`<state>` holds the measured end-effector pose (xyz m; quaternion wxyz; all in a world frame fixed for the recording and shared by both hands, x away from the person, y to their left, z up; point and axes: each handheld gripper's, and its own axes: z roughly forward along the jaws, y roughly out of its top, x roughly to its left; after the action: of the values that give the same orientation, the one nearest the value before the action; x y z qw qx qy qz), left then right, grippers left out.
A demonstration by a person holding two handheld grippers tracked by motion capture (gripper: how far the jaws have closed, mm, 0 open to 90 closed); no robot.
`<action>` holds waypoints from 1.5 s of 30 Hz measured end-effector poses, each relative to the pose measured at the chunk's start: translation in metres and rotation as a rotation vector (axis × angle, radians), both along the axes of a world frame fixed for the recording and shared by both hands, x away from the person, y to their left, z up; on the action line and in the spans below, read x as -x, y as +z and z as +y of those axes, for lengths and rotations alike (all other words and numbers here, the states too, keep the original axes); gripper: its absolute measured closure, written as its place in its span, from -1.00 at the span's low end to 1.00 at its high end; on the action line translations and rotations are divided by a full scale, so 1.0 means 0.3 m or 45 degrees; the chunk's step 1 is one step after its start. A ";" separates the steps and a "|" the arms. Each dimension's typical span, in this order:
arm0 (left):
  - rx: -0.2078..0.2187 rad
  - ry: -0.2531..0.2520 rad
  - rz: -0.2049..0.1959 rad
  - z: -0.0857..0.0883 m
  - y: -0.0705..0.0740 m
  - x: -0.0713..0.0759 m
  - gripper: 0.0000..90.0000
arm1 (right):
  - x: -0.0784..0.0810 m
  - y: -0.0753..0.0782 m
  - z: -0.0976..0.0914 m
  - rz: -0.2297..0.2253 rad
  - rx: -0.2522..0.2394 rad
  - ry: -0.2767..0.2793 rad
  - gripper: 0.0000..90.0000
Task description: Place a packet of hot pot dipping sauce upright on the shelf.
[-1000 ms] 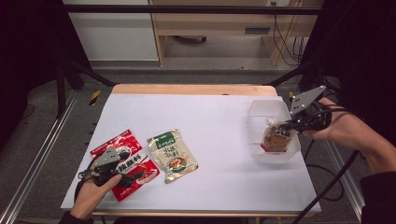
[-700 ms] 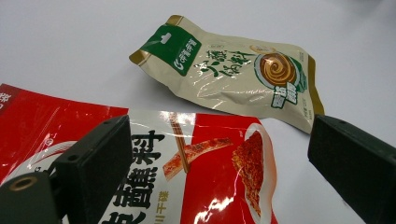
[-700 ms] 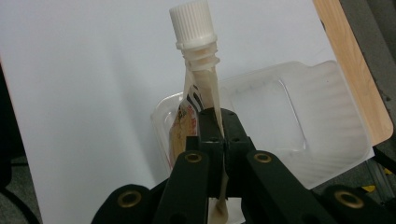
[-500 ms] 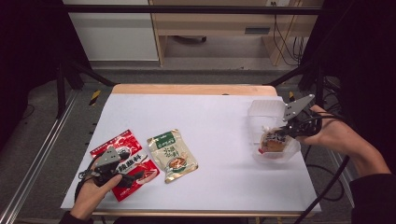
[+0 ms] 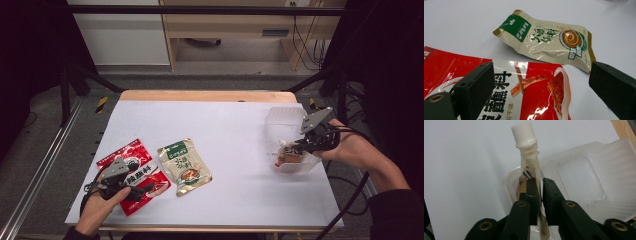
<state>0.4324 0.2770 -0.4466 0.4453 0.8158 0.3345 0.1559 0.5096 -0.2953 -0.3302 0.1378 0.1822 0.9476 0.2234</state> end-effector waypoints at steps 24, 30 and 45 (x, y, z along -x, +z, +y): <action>-0.018 0.049 -0.021 -0.003 0.001 0.012 -0.84 | 0.221 0.099 0.269 -0.382 -0.221 -0.092 -0.68; -0.010 0.059 -0.021 0.006 -0.002 0.006 -0.84 | 0.288 -0.018 0.424 -0.406 -0.336 -0.153 -0.62; -0.011 0.072 -0.023 -0.003 0.038 -0.024 -0.80 | 0.246 -0.283 0.649 -0.356 -0.422 -0.433 -0.61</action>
<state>0.4398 0.2761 -0.4352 0.4403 0.8064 0.3527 0.1773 0.4358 -0.1006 -0.4151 0.2709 0.3262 0.8257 0.3720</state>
